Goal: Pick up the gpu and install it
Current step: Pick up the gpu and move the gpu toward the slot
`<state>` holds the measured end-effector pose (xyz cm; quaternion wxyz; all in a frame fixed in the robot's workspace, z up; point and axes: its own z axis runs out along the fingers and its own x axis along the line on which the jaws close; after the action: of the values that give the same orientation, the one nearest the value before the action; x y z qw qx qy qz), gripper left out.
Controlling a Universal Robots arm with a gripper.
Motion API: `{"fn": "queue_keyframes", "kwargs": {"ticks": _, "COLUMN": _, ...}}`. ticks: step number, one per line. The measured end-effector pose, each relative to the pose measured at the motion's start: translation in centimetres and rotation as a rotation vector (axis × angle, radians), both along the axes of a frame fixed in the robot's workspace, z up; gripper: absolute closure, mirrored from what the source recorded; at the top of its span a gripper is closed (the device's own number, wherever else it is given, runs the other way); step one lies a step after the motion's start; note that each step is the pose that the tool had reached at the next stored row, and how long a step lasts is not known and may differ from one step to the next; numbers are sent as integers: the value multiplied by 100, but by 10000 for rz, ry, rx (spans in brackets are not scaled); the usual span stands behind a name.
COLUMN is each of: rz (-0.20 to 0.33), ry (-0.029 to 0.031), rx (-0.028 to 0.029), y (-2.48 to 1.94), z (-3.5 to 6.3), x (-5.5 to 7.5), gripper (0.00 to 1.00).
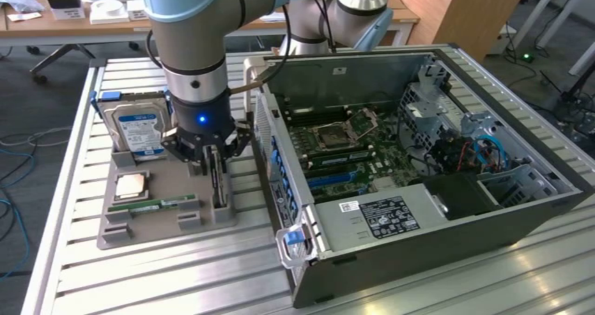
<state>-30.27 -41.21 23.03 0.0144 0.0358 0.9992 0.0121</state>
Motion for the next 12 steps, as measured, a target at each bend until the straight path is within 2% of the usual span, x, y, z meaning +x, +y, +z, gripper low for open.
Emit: {"fn": "queue_keyframes", "kwargs": {"ticks": 12, "rz": -1, "ry": -3, "rx": 2, "y": -16, "z": -2, "x": 0, "gripper": 61}}
